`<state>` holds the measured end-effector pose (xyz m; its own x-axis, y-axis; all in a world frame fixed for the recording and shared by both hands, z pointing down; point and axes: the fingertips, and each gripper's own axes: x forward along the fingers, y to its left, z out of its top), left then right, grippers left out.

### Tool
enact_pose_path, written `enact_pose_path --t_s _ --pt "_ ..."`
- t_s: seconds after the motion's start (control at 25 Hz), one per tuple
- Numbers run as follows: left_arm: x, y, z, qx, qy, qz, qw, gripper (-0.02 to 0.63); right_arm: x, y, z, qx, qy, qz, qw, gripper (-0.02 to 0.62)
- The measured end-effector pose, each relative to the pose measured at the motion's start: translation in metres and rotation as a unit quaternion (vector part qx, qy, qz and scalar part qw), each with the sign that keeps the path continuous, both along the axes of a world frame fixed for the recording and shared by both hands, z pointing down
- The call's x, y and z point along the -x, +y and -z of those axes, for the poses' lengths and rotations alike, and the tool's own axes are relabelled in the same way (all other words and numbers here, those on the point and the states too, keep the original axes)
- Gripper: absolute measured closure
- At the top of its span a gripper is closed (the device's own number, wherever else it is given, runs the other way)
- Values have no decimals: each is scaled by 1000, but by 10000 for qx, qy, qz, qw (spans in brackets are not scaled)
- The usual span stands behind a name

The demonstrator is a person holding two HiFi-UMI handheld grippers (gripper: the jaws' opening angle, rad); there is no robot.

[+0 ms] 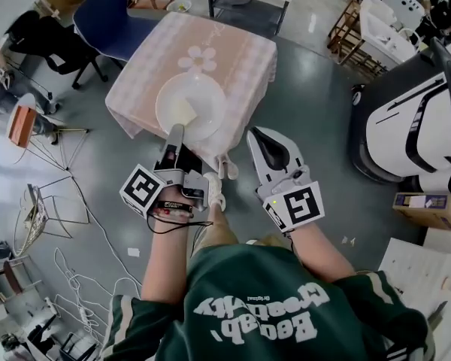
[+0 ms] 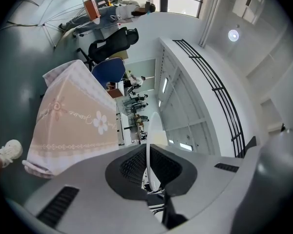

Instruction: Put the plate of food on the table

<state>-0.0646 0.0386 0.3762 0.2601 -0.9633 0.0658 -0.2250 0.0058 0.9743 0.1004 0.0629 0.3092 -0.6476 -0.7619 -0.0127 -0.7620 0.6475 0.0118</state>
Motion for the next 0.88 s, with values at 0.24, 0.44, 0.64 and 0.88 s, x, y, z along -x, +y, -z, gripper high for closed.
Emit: enact_pose_path --t_s 0.24,0.44,0.64,0.88 --pt "22 -51 -2 44 5 -29 10000 584 21 -48 -1 136 7 -68 9999 580" --pt "44 -93 0 63 37 -75 9999 584 43 -87 -2 168 37 -122 9998 581" --pt "58 -136 1 26 66 -232 9997 584 61 -126 -3 237 53 -277 9993 580" --pt "74 -175 -9 203 55 -401 9990 584 76 -162 -5 309 73 -494 9983 581"
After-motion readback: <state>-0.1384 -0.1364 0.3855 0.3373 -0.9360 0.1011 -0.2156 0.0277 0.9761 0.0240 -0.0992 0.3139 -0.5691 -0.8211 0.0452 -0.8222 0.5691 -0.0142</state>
